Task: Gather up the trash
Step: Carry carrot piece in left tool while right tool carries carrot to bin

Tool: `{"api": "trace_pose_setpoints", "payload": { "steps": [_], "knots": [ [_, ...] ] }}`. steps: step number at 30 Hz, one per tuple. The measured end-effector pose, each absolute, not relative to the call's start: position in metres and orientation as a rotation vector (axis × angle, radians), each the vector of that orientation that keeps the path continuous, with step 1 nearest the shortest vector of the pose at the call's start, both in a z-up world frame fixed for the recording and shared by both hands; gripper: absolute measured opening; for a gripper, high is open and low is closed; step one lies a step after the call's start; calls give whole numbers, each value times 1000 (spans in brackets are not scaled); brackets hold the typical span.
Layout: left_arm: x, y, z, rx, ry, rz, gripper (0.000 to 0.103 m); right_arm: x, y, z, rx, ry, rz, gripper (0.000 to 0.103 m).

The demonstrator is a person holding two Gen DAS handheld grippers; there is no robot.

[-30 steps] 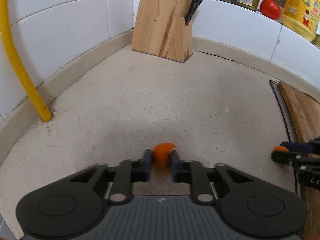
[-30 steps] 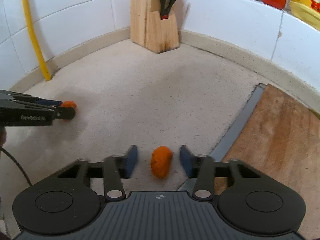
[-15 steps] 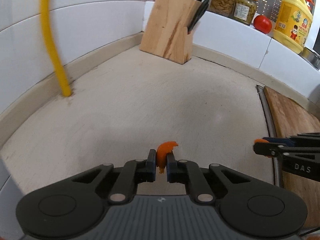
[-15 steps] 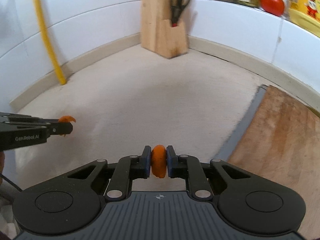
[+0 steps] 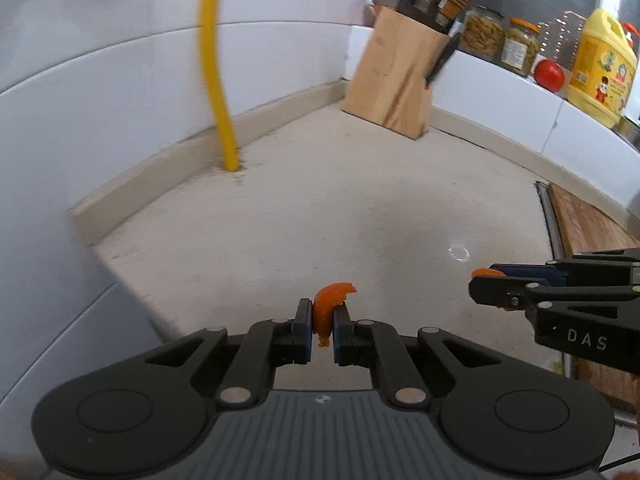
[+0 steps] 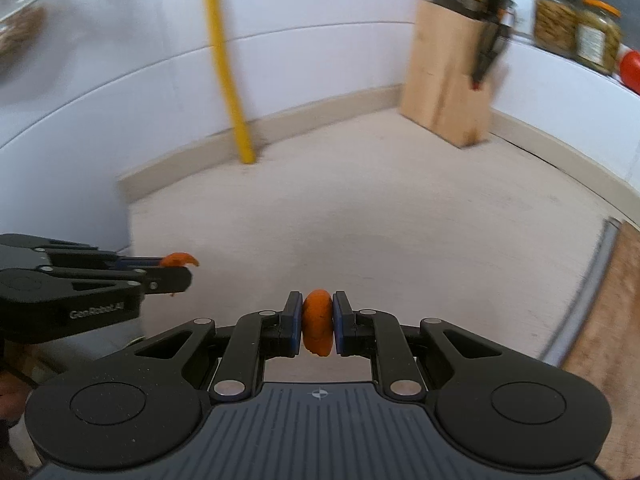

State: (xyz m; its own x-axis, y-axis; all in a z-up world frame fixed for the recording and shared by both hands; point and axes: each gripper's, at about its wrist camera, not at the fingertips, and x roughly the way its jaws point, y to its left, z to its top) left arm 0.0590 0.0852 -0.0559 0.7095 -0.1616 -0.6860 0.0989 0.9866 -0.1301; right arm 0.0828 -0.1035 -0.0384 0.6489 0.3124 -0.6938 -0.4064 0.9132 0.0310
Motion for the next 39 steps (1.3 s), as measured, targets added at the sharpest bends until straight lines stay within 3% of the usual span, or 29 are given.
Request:
{"api": "trace_pose_setpoints", "payload": {
  "steps": [17,39],
  "knots": [
    [-8,181,-59,-187,743,74,6,50,16,-39,-240,758,670,21],
    [-46,239,-65,-268,717,204,6,28,97,-48,-332,765,808,21]
  ]
}}
